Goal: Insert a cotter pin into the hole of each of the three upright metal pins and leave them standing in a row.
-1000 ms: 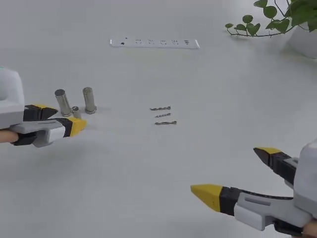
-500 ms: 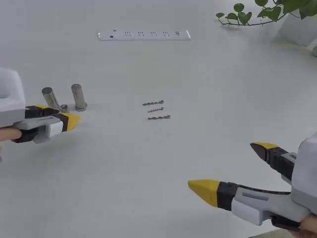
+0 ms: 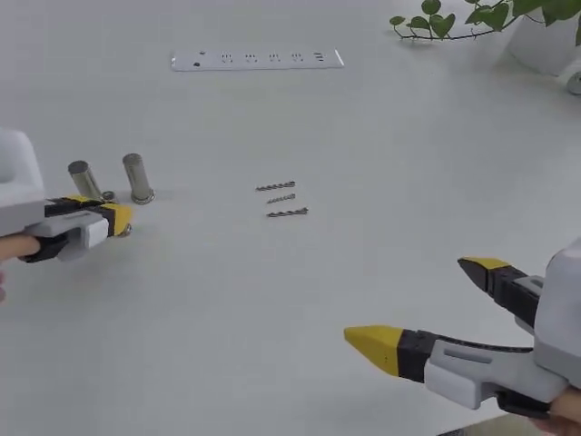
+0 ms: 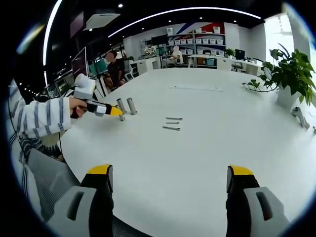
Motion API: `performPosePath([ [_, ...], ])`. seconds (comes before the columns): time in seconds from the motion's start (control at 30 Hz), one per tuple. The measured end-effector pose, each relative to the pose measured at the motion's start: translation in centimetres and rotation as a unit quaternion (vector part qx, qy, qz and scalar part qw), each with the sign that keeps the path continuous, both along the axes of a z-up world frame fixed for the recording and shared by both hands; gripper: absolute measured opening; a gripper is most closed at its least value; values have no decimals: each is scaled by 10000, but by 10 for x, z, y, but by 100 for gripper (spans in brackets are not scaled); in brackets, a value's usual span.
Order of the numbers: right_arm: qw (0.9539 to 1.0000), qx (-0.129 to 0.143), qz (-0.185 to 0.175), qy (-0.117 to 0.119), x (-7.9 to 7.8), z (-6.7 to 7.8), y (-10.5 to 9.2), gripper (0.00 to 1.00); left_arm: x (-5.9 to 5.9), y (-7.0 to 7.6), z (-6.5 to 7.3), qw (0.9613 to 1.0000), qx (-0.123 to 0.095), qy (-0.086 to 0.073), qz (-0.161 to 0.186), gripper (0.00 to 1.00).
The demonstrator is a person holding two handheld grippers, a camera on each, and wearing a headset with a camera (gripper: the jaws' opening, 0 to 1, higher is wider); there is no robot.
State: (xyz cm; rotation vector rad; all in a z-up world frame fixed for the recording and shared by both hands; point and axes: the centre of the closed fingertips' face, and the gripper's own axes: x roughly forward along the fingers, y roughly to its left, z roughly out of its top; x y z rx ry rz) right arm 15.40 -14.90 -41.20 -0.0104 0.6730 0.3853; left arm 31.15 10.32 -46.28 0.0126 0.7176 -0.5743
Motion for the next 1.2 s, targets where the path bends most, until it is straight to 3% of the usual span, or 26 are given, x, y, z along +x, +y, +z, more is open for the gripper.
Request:
performPosePath([
  [0.03, 10000, 2, 1, -3, 0, 0, 0, 94, 0, 1, 0, 9999, 90, -59, -39, 7],
  [0.17, 10000, 3, 14, -21, -1, 2, 1, 94, 1, 1, -1, 10000, 46, -79, -27, 7],
  [0.27, 10000, -2, 11, -43, 0, 3, 2, 94, 2, 3, 1, 9997, 159, -171, -76, 6],
  [0.37, 10000, -3, 20, -54, -1, 4, 2, 94, 0, 2, 2, 9999, 103, -109, -79, 5],
  [0.47, 10000, 1, 33, -68, -1, 5, 3, 94, -1, 3, 2, 9996, 162, -170, -133, 5],
  [0.53, 10000, 5, 42, -76, -1, 6, 3, 94, -3, 3, 2, 9993, 243, -224, -185, 5],
  [0.6, 10000, 2, 55, -82, -2, 6, 4, 94, -3, 4, 7, 9984, 366, -388, -172, 5],
  [0.7, 9999, 16, 53, -112, -2, 8, 5, 94, -4, 3, 15, 9986, 236, -442, -156, 5],
  [0.83, 9999, 15, 84, -144, -2, 10, 6, 94, -6, 3, 25, 9964, 387, -663, -352, 5],
  [1.1, 9996, 55, 128, -233, 0, 14, 11, 94, -23, -8, 40, 9934, 228, -828, -760, 5],
  [1.2, 9995, 61, 142, -263, 0, 15, 11, 94, -33, -17, 46, 9900, 149, -910, -1067, 5],
])
